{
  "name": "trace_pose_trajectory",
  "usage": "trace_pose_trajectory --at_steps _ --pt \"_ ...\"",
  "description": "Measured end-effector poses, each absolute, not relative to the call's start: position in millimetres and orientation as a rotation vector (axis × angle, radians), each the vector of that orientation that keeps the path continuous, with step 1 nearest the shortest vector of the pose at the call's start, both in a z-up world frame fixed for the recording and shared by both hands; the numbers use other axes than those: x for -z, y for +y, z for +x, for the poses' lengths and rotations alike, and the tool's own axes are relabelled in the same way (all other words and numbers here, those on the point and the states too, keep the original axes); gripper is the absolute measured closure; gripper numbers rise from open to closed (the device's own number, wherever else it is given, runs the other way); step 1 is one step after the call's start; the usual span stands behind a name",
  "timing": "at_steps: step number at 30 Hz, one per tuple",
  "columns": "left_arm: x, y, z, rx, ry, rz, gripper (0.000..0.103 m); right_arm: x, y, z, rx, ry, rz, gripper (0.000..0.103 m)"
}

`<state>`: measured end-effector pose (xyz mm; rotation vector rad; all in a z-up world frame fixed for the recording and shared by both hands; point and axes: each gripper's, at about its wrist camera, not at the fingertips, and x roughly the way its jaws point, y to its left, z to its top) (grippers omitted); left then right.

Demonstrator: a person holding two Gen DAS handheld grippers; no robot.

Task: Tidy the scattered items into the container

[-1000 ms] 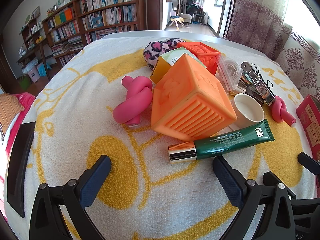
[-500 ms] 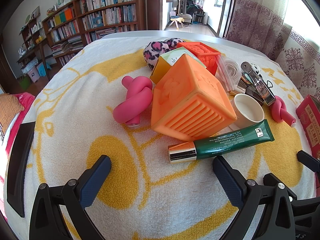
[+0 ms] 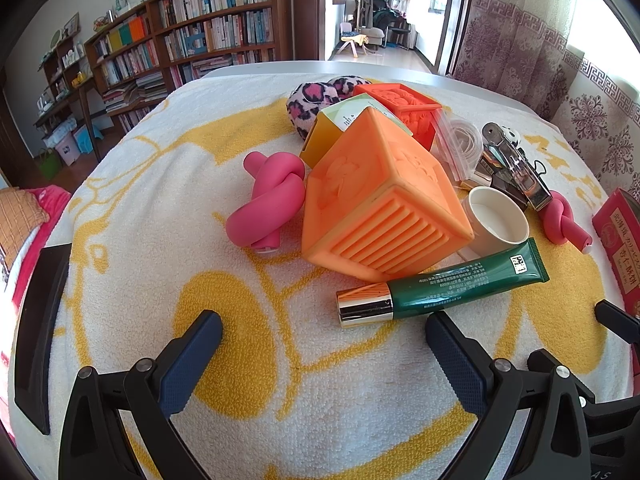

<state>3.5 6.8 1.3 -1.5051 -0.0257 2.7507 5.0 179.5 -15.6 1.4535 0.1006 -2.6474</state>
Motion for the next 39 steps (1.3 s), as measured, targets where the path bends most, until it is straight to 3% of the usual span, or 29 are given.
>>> trace_pose_trajectory --at_steps 9,16,25,35,36,38,39 --pt "-12 -6 12 -2.772 -0.041 -1.481 0.0 15 182 6 2.643 0.075 1.442 0.0" --pt "-49 -11 13 -2.873 0.008 -1.328 0.0 5 208 12 2.641 -0.221 1.312 0.0" --pt "-54 29 -6 -2.856 0.126 -1.247 0.0 -27 198 38 2.732 -0.186 1.017 0.0" --pt "-36 44 -32 -2.903 0.238 -1.253 0.0 -25 209 37 2.732 -0.256 1.027 0.001" --pt "-33 43 -35 -2.903 0.236 -1.259 0.002 -25 208 37 2.731 -0.255 1.028 0.003" --pt "-27 41 -39 -2.894 0.22 -1.28 0.017 -24 206 38 2.727 -0.239 1.031 0.006" --pt "-25 40 -40 -2.901 0.22 -1.274 0.019 -24 205 38 2.725 -0.229 1.033 0.008"
